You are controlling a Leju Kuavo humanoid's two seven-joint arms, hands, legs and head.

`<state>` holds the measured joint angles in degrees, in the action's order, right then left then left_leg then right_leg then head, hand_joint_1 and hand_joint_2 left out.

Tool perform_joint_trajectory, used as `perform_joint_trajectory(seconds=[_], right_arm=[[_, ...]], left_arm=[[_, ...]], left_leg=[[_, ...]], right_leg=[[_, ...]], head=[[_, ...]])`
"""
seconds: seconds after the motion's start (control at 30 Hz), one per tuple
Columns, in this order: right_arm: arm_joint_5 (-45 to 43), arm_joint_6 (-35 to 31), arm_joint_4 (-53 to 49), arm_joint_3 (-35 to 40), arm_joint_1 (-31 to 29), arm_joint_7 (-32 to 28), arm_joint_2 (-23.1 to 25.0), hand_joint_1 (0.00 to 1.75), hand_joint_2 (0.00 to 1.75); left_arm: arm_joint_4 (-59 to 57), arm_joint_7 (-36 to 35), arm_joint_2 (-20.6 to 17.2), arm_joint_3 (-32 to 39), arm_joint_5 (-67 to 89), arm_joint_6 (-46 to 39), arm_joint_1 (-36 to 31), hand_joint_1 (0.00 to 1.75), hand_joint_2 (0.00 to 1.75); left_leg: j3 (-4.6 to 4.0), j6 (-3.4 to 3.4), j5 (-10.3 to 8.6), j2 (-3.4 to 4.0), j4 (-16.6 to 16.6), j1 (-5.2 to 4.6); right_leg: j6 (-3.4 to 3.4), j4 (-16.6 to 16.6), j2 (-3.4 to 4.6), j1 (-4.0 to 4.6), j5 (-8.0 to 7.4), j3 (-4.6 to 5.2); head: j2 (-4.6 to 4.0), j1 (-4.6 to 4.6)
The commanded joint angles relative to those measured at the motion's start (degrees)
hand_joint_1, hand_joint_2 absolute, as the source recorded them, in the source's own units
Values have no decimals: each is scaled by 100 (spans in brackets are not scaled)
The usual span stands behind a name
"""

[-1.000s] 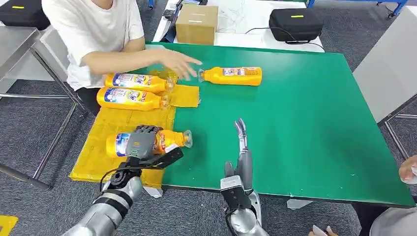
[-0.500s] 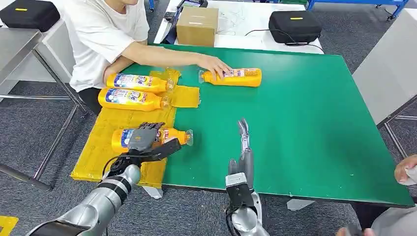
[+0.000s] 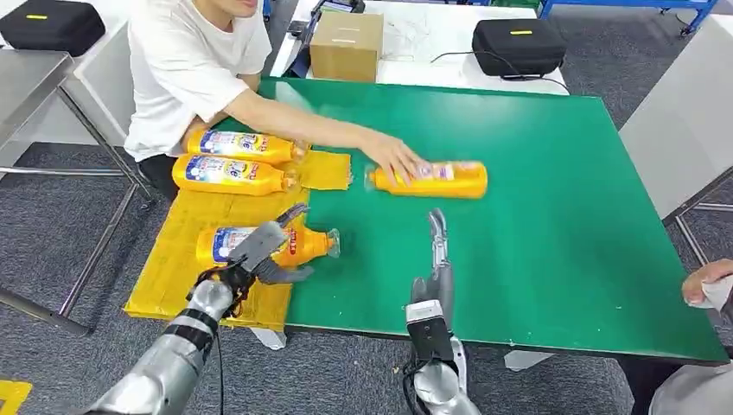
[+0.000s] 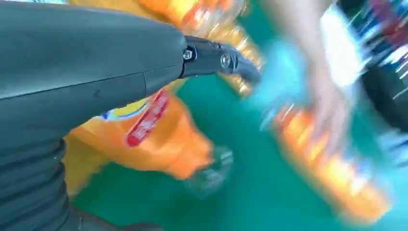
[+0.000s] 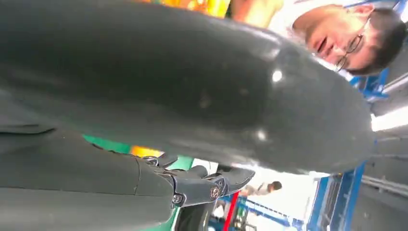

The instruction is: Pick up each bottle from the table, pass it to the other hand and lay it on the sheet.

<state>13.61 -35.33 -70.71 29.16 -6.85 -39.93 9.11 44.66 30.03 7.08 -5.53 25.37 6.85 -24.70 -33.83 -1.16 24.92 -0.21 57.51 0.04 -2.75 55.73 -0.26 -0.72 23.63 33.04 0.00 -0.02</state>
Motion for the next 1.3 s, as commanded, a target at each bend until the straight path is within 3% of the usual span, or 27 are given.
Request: perform_joint_trajectory(seconds=[0.03,0.13,0.2,0.27,0.37,0.43,0.53,0.67,0.77,0.83,0.93,1.17,1.3], right_arm=[[390,-467,229,46,-257,-7,-362,0,175],[390,-467,229,46,-257,-7,-362,0,175],[779,-467,471,-103,-235,-7,-308,0,175],[1472,-382,999,-248,-241,108,-362,0,175],[2726,-194,1430,-379,-100,975,-661,0,175],[2743,-162,1429,-467,-29,908,-729,0,175],[3817,88,1570,-583,-53,1882,-944,0,175],[4051,405,1571,-822,-118,2130,-1123,0,175],[4621,749,1553,-888,-128,2712,-1192,0,175],[4891,822,1596,-897,-109,2957,-1255,0,175],[5286,717,1839,-905,-278,3196,-1323,0,175],[5220,784,2098,-975,-613,3154,-1294,0,175],[5479,675,2818,-925,-1240,3323,-1226,0,175]], left_arm=[[3522,328,494,-354,-1256,-1177,1140,0,175],[3522,328,494,-354,-1256,-1177,1140,0,175],[3895,736,545,-298,-2357,-1436,1358,0,175],[4468,581,597,-259,-3260,-1578,1646,0,175],[5171,641,556,-114,-3644,-1824,2163,0,175],[5324,644,535,-86,-3659,-1837,2292,0,175],[5586,723,574,-58,-3654,-1804,2539,0,175],[5841,796,631,-121,-3517,-1893,2742,0,175],[6286,997,813,-82,-2672,-3031,2807,0,175],[6203,997,805,-141,-2733,-3364,2851,0,175],[5941,935,734,-139,-3058,-3353,2782,0,175],[5804,935,745,-145,-3195,-3272,2710,0,175],[5833,997,739,-280,-3173,-3267,2656,0,175]], left_leg=[[-14,1,7,-6,7,2],[-24,1,9,3,5,-1],[-17,3,11,7,1,-2],[-26,3,7,3,-2,-1],[-5,6,14,16,-9,3],[5,5,16,9,-14,2],[-17,1,10,1,-7,-1],[-21,1,13,8,-5,-4],[-40,0,10,-10,2,-10],[-43,2,11,1,3,-9],[-15,5,15,-2,-7,-8],[-26,-1,5,-3,-2,-9],[-27,-5,3,9,-1,-12]], right_leg=[[3,3,-6,2,7,8],[4,1,5,1,4,17],[8,1,8,0,5,15],[5,-6,5,1,1,21],[9,-14,17,6,3,6],[9,-18,10,5,8,-5],[4,-11,2,1,6,15],[5,-10,9,-2,6,18],[4,-4,-7,-6,6,34],[5,-3,2,-5,4,36],[10,-12,-5,-4,10,10],[5,-9,-4,-5,2,21],[3,-8,8,-7,-2,23]], head=[[0,-2],[0,-2],[0,-2],[0,0],[0,-2],[0,-2],[0,-2],[0,-2],[0,0],[0,-4],[0,-2],[0,-2],[0,-2]])
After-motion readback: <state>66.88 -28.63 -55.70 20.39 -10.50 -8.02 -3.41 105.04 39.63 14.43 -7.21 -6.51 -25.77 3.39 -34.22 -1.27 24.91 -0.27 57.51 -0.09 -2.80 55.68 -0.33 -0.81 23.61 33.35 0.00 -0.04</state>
